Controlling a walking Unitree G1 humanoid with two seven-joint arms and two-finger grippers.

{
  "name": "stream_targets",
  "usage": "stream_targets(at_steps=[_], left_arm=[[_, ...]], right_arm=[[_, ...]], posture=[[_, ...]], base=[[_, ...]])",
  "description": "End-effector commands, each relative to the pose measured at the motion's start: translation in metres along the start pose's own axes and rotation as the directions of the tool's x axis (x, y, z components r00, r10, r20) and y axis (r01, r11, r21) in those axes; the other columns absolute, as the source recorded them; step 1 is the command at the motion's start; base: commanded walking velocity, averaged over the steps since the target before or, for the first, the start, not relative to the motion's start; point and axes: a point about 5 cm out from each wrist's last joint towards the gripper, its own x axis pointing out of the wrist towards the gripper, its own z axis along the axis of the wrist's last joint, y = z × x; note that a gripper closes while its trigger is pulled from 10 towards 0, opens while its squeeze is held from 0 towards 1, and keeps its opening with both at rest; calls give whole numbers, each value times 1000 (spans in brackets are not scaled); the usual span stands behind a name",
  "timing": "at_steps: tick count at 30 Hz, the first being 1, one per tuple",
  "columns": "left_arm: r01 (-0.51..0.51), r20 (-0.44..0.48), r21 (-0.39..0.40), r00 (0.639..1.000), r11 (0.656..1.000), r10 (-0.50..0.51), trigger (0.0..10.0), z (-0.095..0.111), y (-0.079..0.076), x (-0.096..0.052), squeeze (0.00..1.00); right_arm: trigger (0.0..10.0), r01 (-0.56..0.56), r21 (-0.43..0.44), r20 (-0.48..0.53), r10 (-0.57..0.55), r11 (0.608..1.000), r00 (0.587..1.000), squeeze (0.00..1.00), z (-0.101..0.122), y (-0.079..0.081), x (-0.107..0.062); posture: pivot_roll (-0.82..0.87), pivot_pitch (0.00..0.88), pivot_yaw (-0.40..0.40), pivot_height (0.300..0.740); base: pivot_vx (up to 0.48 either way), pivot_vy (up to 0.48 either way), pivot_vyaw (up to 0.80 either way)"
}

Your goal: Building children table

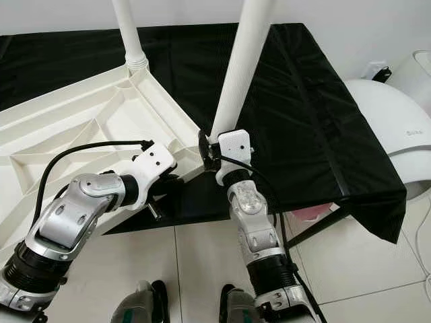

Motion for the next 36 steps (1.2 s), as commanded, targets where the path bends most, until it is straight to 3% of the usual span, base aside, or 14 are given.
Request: stream_targets(at_steps=[1,8,15,16,33,34,36], left_arm=[[-42,55,37,998,998,40,10000,13,4,-2,0],[-43,57,36,998,998,41,10000,13,4,-2,0],[-45,56,36,998,998,43,10000,13,4,-2,0],[-46,56,36,997,998,44,10000,13,4,-2,0],[-52,56,32,997,998,50,10000,12,3,-2,0],[-52,56,31,997,998,50,10000,12,2,-1,0],[-52,56,31,997,998,50,10000,12,2,-1,0]], right_arm=[[10000,-48,23,-9,48,999,999,0,1,-8,-2],[10000,-159,15,-4,159,987,987,0,8,-17,1],[10000,-182,8,-5,182,983,983,0,10,-22,4],[0,-195,17,-3,195,981,981,0,11,-24,5],[0,-227,39,19,227,973,974,0,15,-29,9],[1804,-231,51,22,230,972,973,0,16,-31,10],[1804,-231,51,22,230,972,973,0,16,-31,10]], posture=[[-91,196,2,740],[-89,194,2,740],[-89,194,2,740],[-81,187,-3,740],[-79,175,-12,740],[-79,174,-16,740],[-79,174,-16,740]], base=[[0,0,0],[0,0,0],[0,0,0],[0,0,0],[0,0,0],[0,0,0],[0,0,0]])
